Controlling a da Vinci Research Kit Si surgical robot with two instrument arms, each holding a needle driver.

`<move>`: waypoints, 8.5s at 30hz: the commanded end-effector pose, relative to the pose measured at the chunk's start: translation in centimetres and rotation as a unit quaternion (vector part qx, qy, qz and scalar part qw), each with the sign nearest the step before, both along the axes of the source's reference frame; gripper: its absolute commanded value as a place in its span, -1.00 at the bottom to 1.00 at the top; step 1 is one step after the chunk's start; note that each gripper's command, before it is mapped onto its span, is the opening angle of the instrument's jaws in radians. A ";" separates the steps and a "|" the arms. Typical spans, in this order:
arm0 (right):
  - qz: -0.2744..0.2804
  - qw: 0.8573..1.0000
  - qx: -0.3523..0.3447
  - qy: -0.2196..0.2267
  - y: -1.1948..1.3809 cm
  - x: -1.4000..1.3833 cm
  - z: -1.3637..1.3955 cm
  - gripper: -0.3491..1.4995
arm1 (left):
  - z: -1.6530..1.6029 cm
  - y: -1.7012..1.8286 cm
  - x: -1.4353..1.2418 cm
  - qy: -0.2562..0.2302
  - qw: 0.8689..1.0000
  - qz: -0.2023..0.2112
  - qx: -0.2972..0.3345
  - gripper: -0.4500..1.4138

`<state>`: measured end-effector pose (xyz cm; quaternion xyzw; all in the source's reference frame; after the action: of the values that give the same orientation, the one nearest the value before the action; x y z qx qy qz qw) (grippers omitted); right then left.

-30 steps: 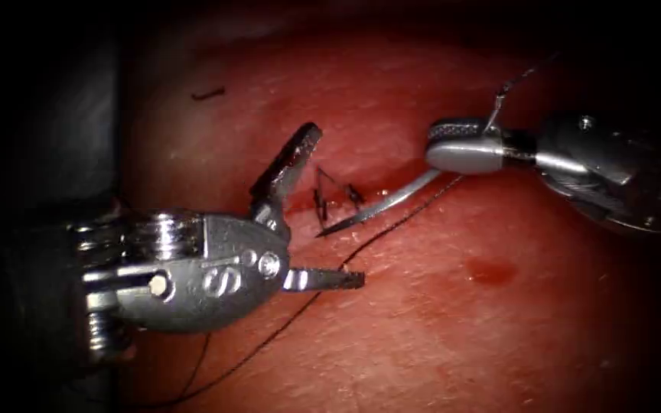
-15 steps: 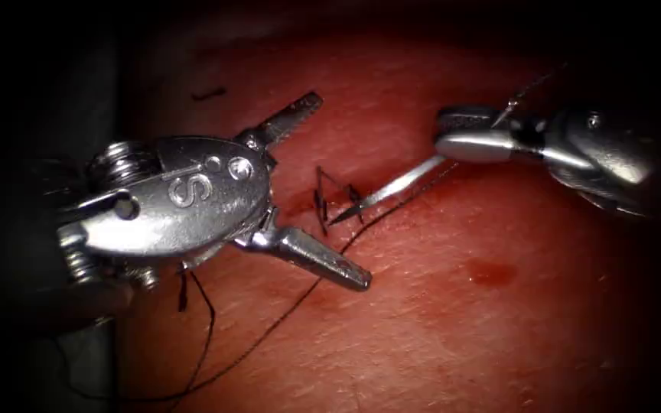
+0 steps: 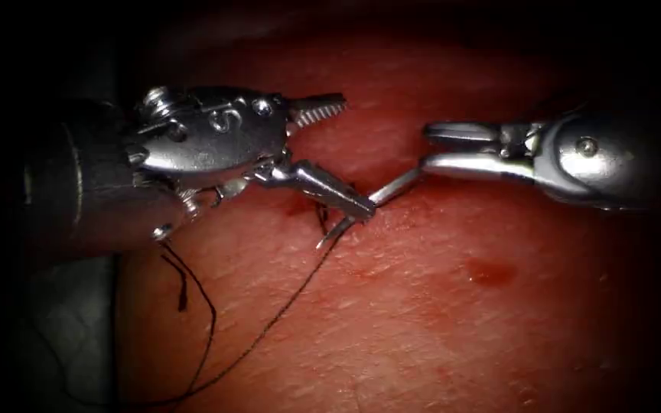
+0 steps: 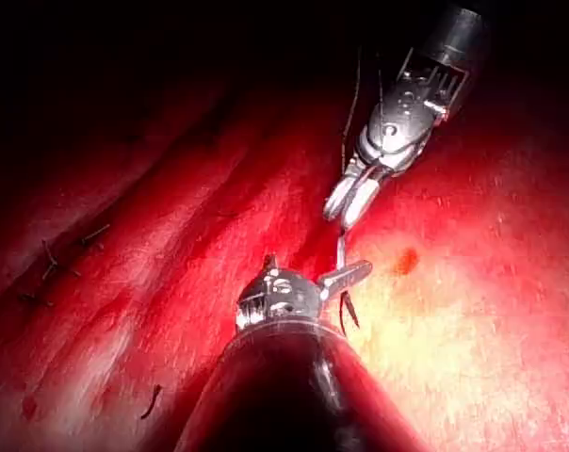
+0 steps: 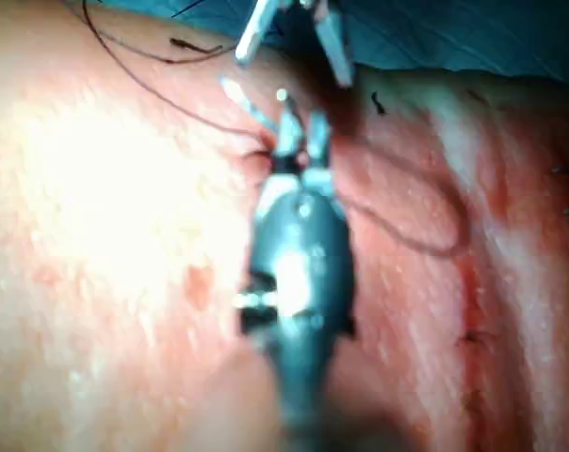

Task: Wound Closure

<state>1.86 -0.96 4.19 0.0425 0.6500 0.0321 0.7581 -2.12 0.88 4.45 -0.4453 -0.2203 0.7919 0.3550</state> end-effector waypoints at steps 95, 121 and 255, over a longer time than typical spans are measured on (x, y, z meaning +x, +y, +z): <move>0.151 0.988 0.044 -0.008 -0.20 0.41 -0.14 0.20 | 0.17 -0.16 -0.18 -0.172 0.983 -0.040 0.044 -1.00; 0.130 0.989 -0.065 -0.022 -0.22 0.39 -0.23 -0.34 | 0.18 -0.15 -0.14 -0.200 0.974 -0.056 0.084 -1.00; -0.012 0.963 -0.267 0.028 -0.02 0.23 0.82 -1.00 | 1.08 -0.89 -0.67 0.165 0.973 0.011 -0.164 -0.42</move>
<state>2.03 -0.91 4.96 -0.1543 0.6540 -0.1536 0.7245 -2.73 0.01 5.46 -0.3574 -0.0294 0.8837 0.3007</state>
